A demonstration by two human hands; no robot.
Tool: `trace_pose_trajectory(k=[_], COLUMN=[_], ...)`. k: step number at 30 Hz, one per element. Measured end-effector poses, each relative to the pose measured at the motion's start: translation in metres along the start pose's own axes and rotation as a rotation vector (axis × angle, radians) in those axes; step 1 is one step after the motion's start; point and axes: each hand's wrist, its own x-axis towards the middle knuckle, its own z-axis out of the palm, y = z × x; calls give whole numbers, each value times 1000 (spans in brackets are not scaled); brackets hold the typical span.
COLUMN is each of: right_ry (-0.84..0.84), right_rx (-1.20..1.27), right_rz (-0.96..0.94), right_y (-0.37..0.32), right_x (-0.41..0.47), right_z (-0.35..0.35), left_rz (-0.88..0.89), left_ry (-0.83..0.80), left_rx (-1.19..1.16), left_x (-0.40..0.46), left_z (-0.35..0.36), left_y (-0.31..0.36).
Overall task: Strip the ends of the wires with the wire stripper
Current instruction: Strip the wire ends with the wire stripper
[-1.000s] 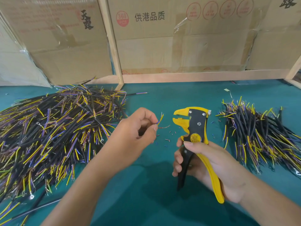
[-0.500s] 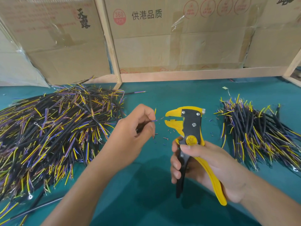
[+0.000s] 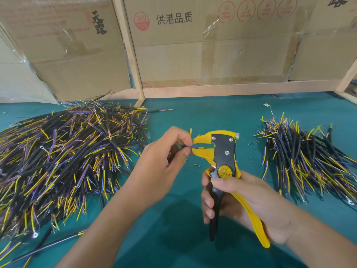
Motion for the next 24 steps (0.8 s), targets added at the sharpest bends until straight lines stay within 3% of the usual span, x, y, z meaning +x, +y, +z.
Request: trace_pose_trajectory(k=[17,24], right_ry=[40,9], right_rx=[-46,-64], right_rz=[13,17], right_y=[3,3], right_x=[3,1], right_z=[-2,-3], left_rz=[-98,-131], left_ry=[90,-21], left_rx=[-71,-171], left_x=[-1,1], left_z=[2,2], left_y=[7,3])
